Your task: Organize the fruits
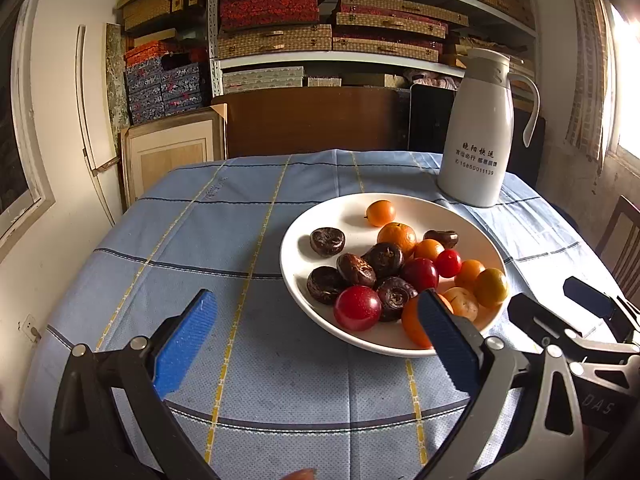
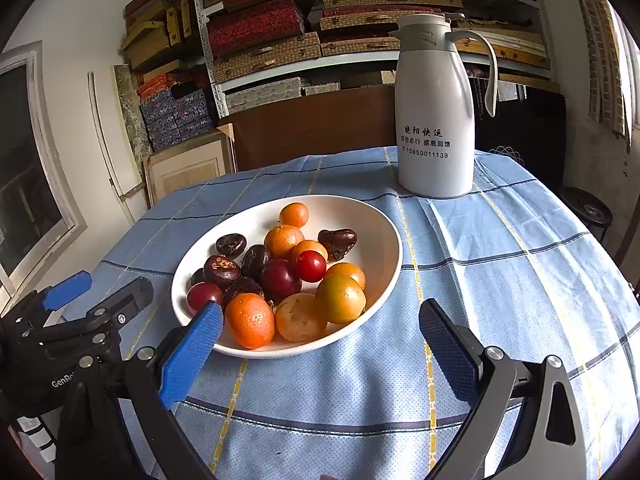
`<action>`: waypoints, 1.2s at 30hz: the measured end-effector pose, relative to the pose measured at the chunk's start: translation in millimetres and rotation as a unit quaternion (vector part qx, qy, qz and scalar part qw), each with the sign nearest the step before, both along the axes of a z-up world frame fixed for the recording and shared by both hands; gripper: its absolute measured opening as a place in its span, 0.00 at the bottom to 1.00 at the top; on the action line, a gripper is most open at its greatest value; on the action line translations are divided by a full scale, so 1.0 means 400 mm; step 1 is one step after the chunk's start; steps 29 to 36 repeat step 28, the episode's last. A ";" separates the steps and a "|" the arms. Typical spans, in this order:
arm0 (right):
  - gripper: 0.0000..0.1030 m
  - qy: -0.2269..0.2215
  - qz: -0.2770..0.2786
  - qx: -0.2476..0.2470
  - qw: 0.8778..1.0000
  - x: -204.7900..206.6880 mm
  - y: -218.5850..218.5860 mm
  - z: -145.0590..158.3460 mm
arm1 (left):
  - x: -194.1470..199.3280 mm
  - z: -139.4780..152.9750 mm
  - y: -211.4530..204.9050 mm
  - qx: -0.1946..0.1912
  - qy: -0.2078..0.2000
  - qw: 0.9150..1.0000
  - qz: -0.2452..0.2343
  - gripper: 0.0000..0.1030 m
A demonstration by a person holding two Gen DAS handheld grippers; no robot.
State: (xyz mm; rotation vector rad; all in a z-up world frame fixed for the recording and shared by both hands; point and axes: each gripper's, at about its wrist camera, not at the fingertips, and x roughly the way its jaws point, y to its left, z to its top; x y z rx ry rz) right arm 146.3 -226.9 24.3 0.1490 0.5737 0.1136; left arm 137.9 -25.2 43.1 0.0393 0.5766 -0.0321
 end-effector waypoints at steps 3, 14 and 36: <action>0.96 -0.002 -0.001 -0.001 1.000 0.000 -0.001 0.001 | 0.000 0.001 0.000 0.001 0.000 1.000 -0.001 0.95; 0.96 0.003 -0.002 -0.004 1.000 0.002 0.000 0.000 | 0.001 0.000 0.001 0.002 0.003 1.000 -0.001 0.95; 0.96 0.004 -0.005 -0.004 1.000 0.004 -0.007 -0.003 | 0.007 -0.005 -0.004 0.006 0.004 1.000 -0.002 0.95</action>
